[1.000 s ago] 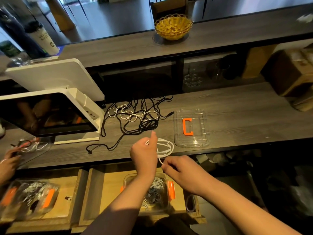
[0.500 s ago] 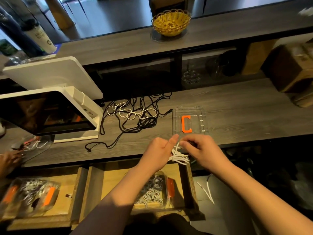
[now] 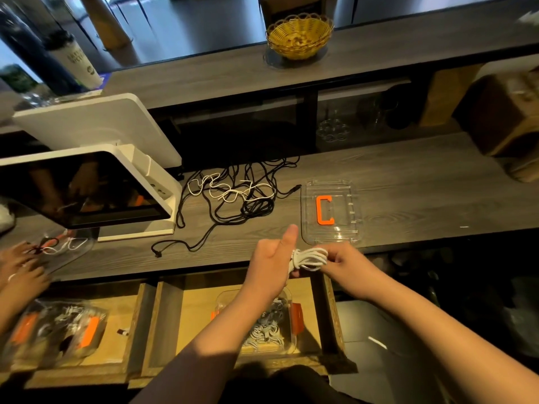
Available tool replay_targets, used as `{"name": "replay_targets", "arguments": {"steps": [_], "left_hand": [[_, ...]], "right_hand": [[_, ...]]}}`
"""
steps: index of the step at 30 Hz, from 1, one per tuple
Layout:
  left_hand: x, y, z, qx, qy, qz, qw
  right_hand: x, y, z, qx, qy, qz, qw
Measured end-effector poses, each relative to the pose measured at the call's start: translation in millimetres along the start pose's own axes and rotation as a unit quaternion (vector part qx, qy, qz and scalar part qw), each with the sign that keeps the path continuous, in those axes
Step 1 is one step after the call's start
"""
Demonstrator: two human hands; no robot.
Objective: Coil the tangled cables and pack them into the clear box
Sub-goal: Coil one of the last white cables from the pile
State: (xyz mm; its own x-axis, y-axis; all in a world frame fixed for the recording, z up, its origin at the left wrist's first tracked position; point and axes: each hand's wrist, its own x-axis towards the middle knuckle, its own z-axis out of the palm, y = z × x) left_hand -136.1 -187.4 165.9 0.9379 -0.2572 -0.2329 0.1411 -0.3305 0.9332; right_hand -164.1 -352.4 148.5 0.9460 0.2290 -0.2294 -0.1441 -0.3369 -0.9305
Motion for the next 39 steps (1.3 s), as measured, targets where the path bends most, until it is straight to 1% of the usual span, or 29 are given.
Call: {"name": "replay_targets", "arguments": {"steps": [3,5,8,11,14,17,20,22,23,25,27,29,33,36,39], "left_hand": [[-1.3,-10.8,0.4,-0.033,0.113,-0.014,0.993],[-0.6,-13.3,0.6,-0.039,0.163,-0.015,0.986],[0.2,-13.1,1.3,-0.020,0.224,-0.003,0.974],[2.5,-17.7,-0.2,0.008,0.250,0.005,0.968],[1.5,-22.8,-3.4,0.042,0.270,0.015,0.962],[-1.2,-29.9,-6.4,0.100,0.268,0.047,0.957],[0.0,-39.5,-11.2,0.170,0.253,0.072,0.950],[2.1,-45.1,-13.9,0.190,0.247,0.079,0.947],[2.2,-45.9,-14.0,0.187,0.235,0.083,0.950],[0.8,-43.7,-12.7,0.156,0.183,0.084,0.967],[-1.4,-36.2,-13.6,0.111,0.136,0.056,0.983],[-2.1,-27.9,-18.8,0.086,0.094,0.044,0.991],[-6.1,-12.9,-26.2,0.128,-0.003,0.062,0.990],[-10.2,-3.8,-26.8,0.102,-0.052,0.058,0.992],[-11.5,6.7,-29.8,0.053,-0.100,0.034,0.993]], "right_hand": [[-3.9,0.5,14.0,-0.002,-0.014,0.011,1.000],[-5.9,-3.1,22.3,-0.025,-0.021,0.015,0.999],[-4.6,-14.1,35.5,-0.067,-0.033,-0.007,0.997],[-3.3,-22.5,40.1,-0.116,-0.042,-0.025,0.992],[-6.9,-27.5,42.9,-0.153,-0.068,-0.036,0.985],[-10.1,-31.7,45.6,-0.198,-0.087,-0.052,0.975],[-9.9,-36.8,44.0,-0.269,-0.067,-0.079,0.958],[-9.5,-40.2,40.3,-0.281,-0.033,-0.097,0.954],[-9.1,-41.6,37.4,-0.279,-0.011,-0.103,0.955],[-6.9,-41.3,31.2,-0.272,0.032,-0.113,0.955],[-5.2,-40.9,26.4,-0.265,0.061,-0.119,0.955],[-5.2,-42.5,23.1,-0.239,0.069,-0.134,0.959],[-3.7,-45.7,8.5,-0.193,0.088,-0.148,0.966],[-0.7,-41.8,0.3,-0.148,0.067,-0.137,0.977],[1.8,-36.5,-1.1,-0.077,0.051,-0.117,0.989]]}}
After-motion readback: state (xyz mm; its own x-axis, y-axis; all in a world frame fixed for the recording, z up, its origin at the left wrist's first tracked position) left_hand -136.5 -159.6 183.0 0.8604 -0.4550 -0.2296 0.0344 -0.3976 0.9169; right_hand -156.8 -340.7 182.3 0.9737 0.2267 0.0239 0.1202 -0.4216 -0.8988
